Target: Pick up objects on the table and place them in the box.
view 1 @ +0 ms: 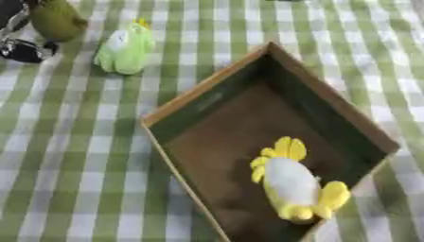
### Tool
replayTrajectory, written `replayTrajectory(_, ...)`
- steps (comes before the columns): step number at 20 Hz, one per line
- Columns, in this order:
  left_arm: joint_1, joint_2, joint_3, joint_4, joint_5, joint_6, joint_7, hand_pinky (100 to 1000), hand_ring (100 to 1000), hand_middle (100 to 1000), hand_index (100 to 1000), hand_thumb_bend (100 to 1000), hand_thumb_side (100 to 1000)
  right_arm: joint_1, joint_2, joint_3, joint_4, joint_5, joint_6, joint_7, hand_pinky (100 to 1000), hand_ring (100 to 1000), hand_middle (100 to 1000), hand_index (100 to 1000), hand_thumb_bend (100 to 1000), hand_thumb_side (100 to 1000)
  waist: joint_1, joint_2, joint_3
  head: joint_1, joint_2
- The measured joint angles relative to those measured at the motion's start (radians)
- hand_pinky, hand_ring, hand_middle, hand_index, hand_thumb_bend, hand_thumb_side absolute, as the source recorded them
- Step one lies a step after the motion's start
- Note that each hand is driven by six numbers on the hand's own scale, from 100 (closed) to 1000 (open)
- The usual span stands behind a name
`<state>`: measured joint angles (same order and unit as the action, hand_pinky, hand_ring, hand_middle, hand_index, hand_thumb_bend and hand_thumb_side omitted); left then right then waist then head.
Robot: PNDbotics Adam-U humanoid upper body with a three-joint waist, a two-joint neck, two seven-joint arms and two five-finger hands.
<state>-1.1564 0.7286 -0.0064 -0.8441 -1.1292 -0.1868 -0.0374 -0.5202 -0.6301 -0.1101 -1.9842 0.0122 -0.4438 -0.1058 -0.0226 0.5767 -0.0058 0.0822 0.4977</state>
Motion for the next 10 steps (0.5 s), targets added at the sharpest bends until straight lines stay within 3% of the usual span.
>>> replayTrajectory(3, -0.007, 0.000, 0.002, 0.006, -0.025, 0.007, 0.000, 801, 863, 856, 941, 426, 100, -0.004, 0.000, 0.000, 0.000, 0.001, -0.002, 0.002, 851, 960, 648, 942, 100, 470, 0.002, 0.005, -0.004, 0.007, -0.009)
replayTrajectory(5, -0.014, 0.000, 0.003, 0.010, -0.043, 0.014, -0.005, 759, 822, 785, 903, 401, 100, -0.007, 0.000, 0.000, 0.000, 0.002, -0.003, 0.003, 852, 963, 647, 942, 100, 470, 0.002, 0.008, -0.008, 0.010, -0.015)
replayTrajectory(10, -0.018, 0.000, 0.003, 0.006, -0.091, 0.036, 0.015, 570, 635, 604, 755, 248, 100, -0.007, 0.000, 0.004, 0.000, 0.002, -0.004, 0.006, 852, 965, 647, 943, 100, 470, 0.002, 0.010, -0.012, 0.015, -0.017)
